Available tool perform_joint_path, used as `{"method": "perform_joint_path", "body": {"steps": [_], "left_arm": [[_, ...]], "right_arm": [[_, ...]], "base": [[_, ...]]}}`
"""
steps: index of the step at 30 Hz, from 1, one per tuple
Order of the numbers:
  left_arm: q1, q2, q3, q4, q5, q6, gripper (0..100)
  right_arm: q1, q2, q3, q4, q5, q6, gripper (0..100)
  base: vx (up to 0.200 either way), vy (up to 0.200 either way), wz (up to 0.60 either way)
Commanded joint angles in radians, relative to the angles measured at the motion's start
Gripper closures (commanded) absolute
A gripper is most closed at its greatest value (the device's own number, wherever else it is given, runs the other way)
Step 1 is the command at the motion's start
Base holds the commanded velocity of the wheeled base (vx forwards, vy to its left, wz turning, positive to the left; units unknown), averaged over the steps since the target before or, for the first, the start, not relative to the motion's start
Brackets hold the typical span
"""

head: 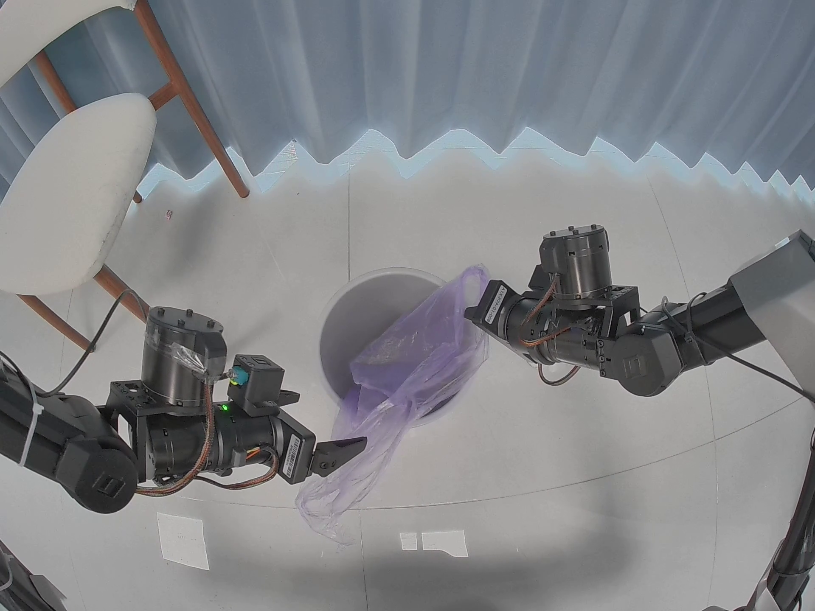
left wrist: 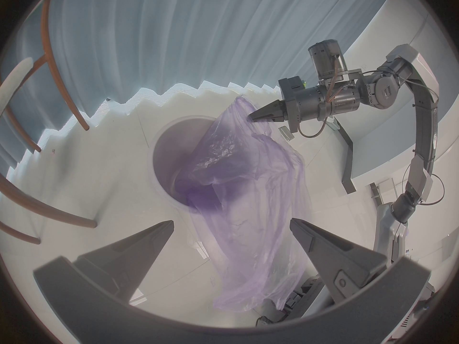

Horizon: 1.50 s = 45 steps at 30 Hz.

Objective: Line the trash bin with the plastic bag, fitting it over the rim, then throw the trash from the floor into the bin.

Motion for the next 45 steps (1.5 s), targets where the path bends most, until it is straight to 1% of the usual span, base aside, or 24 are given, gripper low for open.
{"method": "perform_joint_path", "body": {"steps": [1,7,16,17,24,37,42,45], "left_arm": [[0.000,0.043,-0.019,0.000,0.000,0.000,0],[-0.003,0.081,-0.054,-0.002,0.002,0.000,0],[-0.005,0.113,-0.065,-0.009,0.002,0.000,0],[-0.003,0.118,-0.066,-0.011,0.002,0.000,100],[-0.003,0.150,-0.126,-0.011,0.005,-0.006,100],[-0.003,0.156,-0.125,-0.023,0.005,-0.014,100],[-0.003,0.150,-0.125,-0.028,0.006,-0.049,100],[0.007,0.133,-0.120,-0.028,0.006,-0.054,100]], "right_arm": [[0.001,-0.003,0.001,-0.006,0.000,0.003,100],[0.001,-0.005,0.001,-0.006,0.000,0.005,100],[0.001,-0.006,-0.002,-0.006,0.000,0.003,100],[0.001,-0.006,-0.002,-0.006,0.000,0.003,100],[-0.003,-0.006,-0.004,-0.006,0.000,0.005,100],[-0.007,-0.008,-0.002,-0.010,0.000,0.005,100],[-0.007,-0.014,-0.007,-0.010,0.000,0.003,100],[-0.009,-0.023,-0.004,-0.009,0.005,0.002,100]], "base": [[0.000,0.000,0.00],[0.000,0.000,0.00],[0.000,0.000,0.00],[0.000,0.000,0.00],[0.000,0.000,0.00],[0.000,0.000,0.00],[0.000,0.000,0.00],[0.000,0.000,0.00]]}}
